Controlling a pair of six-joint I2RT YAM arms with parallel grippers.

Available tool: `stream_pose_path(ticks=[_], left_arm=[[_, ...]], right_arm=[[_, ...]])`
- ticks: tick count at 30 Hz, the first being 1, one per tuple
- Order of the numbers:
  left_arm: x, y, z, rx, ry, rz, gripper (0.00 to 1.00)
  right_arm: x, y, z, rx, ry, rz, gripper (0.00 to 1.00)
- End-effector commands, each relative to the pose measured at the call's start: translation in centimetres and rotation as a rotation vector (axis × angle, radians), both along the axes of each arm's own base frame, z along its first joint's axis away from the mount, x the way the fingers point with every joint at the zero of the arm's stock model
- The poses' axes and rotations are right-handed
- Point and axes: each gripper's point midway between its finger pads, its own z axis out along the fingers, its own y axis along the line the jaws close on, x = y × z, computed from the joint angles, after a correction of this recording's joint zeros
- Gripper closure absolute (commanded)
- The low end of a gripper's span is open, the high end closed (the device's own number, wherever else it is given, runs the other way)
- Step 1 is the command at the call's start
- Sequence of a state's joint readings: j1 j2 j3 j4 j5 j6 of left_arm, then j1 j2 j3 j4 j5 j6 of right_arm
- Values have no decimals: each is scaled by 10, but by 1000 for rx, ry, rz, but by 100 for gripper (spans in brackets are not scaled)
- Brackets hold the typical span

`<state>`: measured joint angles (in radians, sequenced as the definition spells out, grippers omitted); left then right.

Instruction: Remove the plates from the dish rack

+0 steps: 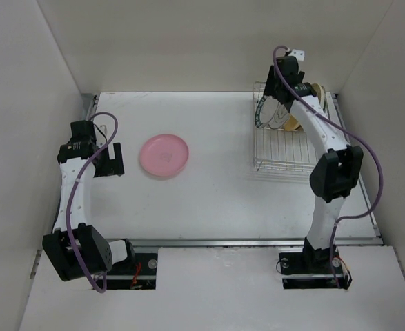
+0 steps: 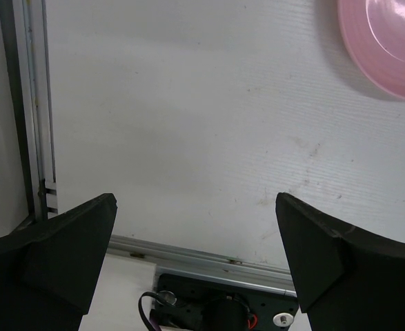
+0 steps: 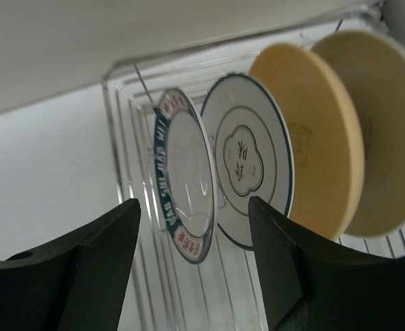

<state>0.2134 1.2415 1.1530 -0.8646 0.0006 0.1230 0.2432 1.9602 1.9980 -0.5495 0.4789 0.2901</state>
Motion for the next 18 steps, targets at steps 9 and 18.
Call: stream_pose_path(ticks=[9,18], left_arm=[[-5,0,0,-3,-1,1,0],[-5,0,0,-3,-1,1,0]], right_arm=[[14,-5,-79,54,190,69,58],[-27,-38,19,-86,-26,-59,100]])
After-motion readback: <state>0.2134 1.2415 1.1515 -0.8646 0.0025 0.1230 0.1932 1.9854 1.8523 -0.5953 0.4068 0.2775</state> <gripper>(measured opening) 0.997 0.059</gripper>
